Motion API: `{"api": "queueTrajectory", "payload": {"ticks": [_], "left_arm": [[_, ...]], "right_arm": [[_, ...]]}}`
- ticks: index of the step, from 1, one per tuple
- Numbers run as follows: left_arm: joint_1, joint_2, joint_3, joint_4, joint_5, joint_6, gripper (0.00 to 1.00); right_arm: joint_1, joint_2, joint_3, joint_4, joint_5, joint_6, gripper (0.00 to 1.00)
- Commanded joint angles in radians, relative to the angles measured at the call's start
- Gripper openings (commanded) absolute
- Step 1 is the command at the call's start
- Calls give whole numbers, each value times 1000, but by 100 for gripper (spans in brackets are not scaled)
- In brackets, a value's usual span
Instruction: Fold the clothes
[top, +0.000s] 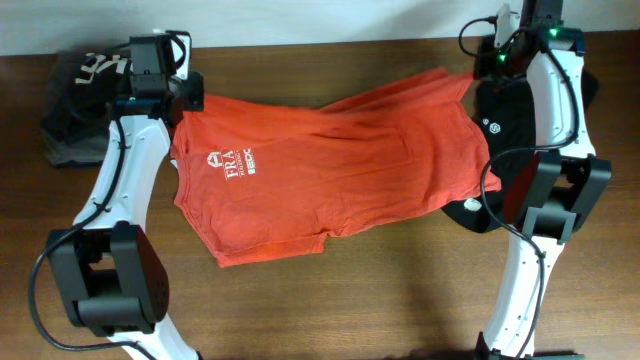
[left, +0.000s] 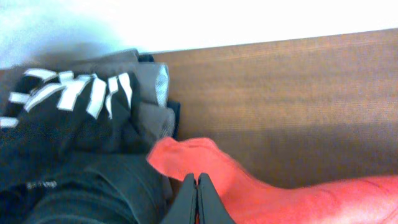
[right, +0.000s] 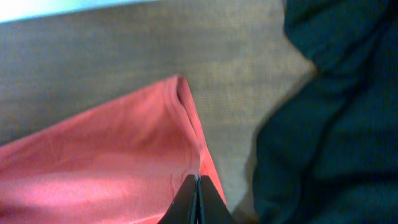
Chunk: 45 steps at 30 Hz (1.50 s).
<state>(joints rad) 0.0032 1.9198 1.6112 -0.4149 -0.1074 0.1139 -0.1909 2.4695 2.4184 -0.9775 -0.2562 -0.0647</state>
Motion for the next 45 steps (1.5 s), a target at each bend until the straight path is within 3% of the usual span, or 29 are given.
{"api": "queueTrajectory", "payload": {"ticks": [1, 8, 13, 19, 45], "left_arm": [[10, -2, 0, 27, -32, -20, 1], [14, -2, 0, -41, -32, -24, 0], [11, -2, 0, -304, -28, -58, 1], [11, -2, -8, -466, -28, -58, 1], [45, -2, -132, -446, -39, -58, 1]], "right_arm": [[16, -21, 21, 33, -14, -10, 4], [22, -21, 21, 2, -29, -6, 4], [20, -21, 20, -172, -24, -7, 4], [17, -21, 15, -258, 6, -7, 4], [-66, -21, -116, -280, 6, -10, 4]]}}
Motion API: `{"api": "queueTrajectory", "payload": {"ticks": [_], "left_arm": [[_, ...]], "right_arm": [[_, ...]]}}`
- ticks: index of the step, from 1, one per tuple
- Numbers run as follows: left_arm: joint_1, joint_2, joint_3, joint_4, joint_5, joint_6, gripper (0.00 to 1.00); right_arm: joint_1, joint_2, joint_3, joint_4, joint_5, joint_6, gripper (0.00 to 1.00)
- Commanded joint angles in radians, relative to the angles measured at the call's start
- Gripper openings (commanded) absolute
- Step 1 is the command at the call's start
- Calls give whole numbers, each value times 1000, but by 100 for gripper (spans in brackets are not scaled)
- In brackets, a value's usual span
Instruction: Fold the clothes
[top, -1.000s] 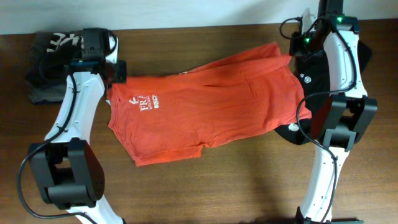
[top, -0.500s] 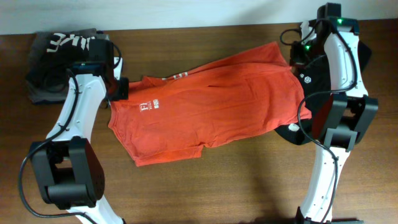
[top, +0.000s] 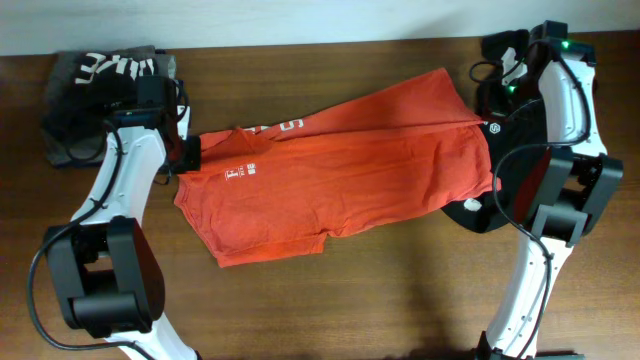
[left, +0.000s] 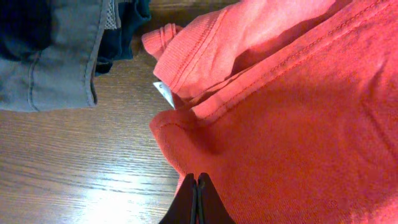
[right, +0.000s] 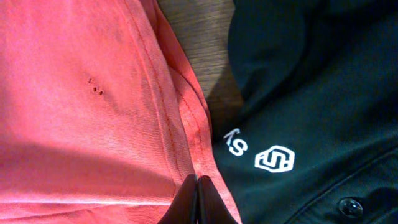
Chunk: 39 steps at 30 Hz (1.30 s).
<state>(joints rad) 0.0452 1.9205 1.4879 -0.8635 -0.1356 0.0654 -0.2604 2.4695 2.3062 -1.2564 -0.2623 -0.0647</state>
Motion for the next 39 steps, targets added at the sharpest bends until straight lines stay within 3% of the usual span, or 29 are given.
{"api": "queueTrajectory", "payload": {"ticks": [1, 3, 4, 5, 6, 7, 10, 21, 24, 30, 34, 39], "left_arm": [[3, -2, -8, 3, -11, -9, 0], [3, -2, -8, 3, -10, -9, 9], [3, -2, -8, 3, -10, -9, 26], [3, -2, -8, 3, -10, -9, 49], [3, -2, -8, 3, -10, -9, 67], [3, -2, -8, 3, -10, -9, 79], [3, -2, -8, 2, -10, -9, 93], [3, -2, -8, 11, 4, -10, 95], [3, -2, -8, 30, 38, -22, 96], [3, -2, -8, 63, 38, -187, 99], [3, -2, -9, 86, 65, -280, 99], [3, -2, -14, 93, 174, -280, 99]], "right_arm": [[3, -21, -4, -2, 12, -10, 4], [3, -21, -4, -4, 12, -10, 4], [3, -21, -4, -5, 12, -10, 4], [3, -21, -4, -6, 12, -10, 12], [3, -21, -4, -8, 12, -10, 29], [3, -21, -4, -9, 12, -10, 38], [2, -21, -4, -12, 12, -10, 44], [-63, -22, -4, -44, 0, 30, 45], [-116, -26, -4, -52, 10, 160, 49], [-252, -27, -4, -60, 19, 441, 50], [-320, -27, -4, -74, -41, 415, 50], [-322, -27, -4, -96, -121, 213, 50]]}}
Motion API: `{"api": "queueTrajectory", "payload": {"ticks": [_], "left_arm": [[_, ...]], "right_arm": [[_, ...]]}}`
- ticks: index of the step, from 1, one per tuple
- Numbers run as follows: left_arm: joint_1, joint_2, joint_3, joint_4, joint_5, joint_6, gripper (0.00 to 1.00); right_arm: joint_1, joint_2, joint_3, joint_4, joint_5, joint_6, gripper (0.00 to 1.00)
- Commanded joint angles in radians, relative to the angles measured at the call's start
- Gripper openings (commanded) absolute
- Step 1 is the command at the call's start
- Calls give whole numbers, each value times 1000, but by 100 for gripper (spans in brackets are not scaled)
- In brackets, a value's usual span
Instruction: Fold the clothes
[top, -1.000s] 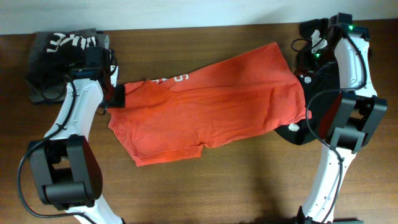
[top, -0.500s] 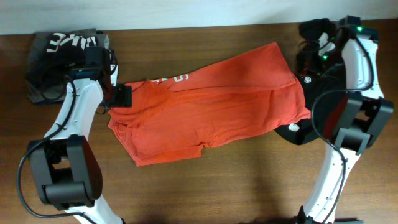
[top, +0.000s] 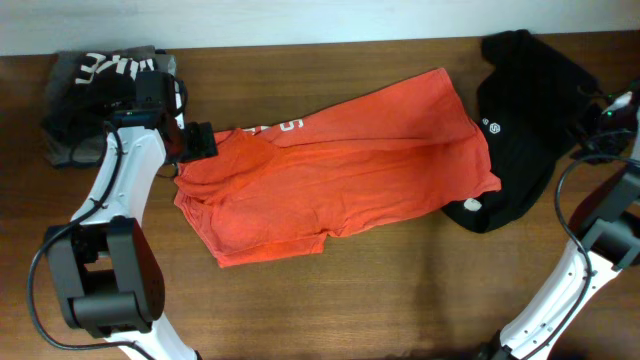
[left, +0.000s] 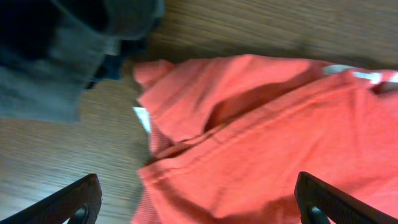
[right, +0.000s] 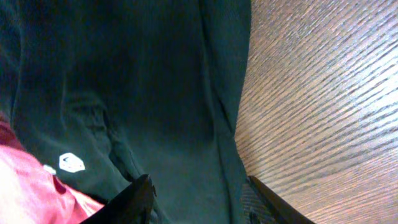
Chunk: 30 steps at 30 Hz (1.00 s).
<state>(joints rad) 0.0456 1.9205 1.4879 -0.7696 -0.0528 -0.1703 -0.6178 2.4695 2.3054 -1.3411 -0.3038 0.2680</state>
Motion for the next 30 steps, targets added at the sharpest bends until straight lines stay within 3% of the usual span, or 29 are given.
{"api": "queueTrajectory", "payload": {"ticks": [1, 9, 16, 19, 25, 30], "left_arm": [[3, -2, -15, -2, 109, -37, 99], [3, -2, -15, -8, 151, 11, 99], [3, -2, -15, 2, 141, 11, 99], [3, -2, -15, 2, 124, 11, 99], [3, -2, -15, 6, 116, 11, 99], [3, -2, -15, 7, 116, 11, 99]], "right_arm": [[44, -27, -3, -18, -87, -158, 50], [164, -26, -18, 0, 27, -231, 50], [229, -26, -174, 103, 47, -227, 9], [233, -26, -265, 172, 47, -204, 4], [208, -26, -381, 304, 70, -150, 4], [154, -26, -400, 406, 181, -98, 11]]}}
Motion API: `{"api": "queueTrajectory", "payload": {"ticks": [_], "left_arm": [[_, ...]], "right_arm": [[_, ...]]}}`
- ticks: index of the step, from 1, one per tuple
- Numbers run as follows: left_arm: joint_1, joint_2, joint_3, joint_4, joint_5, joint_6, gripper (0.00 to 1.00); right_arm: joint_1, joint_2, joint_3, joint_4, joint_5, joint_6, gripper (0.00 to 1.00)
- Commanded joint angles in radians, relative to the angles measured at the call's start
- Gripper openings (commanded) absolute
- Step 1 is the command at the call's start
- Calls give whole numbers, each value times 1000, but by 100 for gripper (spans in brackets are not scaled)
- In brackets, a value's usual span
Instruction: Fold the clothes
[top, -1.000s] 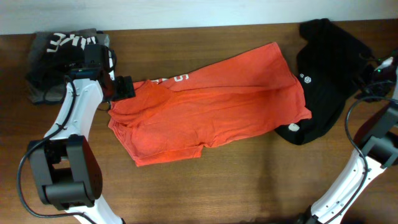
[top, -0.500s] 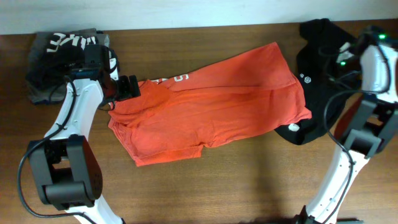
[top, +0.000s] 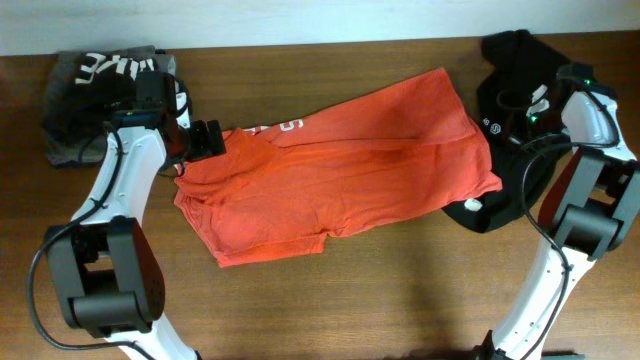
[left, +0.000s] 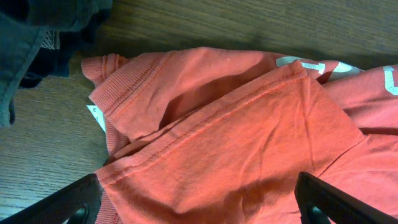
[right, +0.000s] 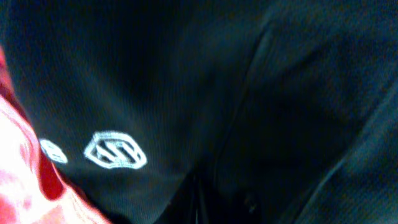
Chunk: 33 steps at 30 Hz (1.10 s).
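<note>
An orange T-shirt (top: 340, 170) lies folded lengthwise across the middle of the table, its collar end at the left. My left gripper (top: 205, 140) hovers over that collar end, and its fingers (left: 78, 199) stand wide apart over the orange cloth (left: 236, 143), holding nothing. A black garment (top: 510, 60) with a small white logo lies crumpled at the right, partly under the shirt's hem. My right gripper (top: 533, 108) is low on it. In the right wrist view the gripper (right: 197, 202) is shut against the black cloth (right: 186, 81).
A pile of dark grey and black clothes (top: 90, 75) sits at the back left corner, its edge showing in the left wrist view (left: 37, 37). Bare wooden table (top: 400, 290) stretches in front of the shirt. Both arm bases stand at the front corners.
My right gripper was open at the table's far right edge; now it is shut, low on the black garment near its logo. The left gripper stays open, shifted slightly over the collar.
At first both grippers were shut on the orange shirt's far corners at the back of the table. Then the far half lay folded forward, grippers still shut. Later both were open and the shirt lay released. Now the right is on the black garment.
</note>
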<state>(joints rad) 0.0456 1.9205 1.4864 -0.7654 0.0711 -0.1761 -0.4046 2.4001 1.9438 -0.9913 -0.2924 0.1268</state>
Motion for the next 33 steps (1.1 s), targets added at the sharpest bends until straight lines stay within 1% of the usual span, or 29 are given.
{"api": "queueTrajectory", "payload": {"ticks": [1, 11, 17, 20, 23, 24, 28, 33], "left_arm": [[3, -2, -13, 3, -8, 17, 99], [3, -2, -13, 14, -42, 17, 99], [3, -2, -13, 14, -42, 17, 99], [3, -2, -13, 14, -42, 17, 99], [3, -3, -12, 14, -42, 24, 99], [3, -6, -8, 14, -42, 34, 99], [3, -50, 19, -16, -52, 39, 99], [0, -181, 31, -78, -40, 13, 99]], "right_arm": [[-74, 43, -38, 74, 179, 43, 11], [-202, 43, -38, 184, 174, 35, 14], [-248, 43, -32, 209, 164, 35, 25], [-252, 43, 5, 167, 140, 28, 28], [-238, 38, 79, 83, 101, -12, 40], [-232, 33, 113, 47, 93, -17, 42], [-201, -6, 239, -83, 60, -17, 47], [-147, -89, 364, -257, 51, -14, 53]]}}
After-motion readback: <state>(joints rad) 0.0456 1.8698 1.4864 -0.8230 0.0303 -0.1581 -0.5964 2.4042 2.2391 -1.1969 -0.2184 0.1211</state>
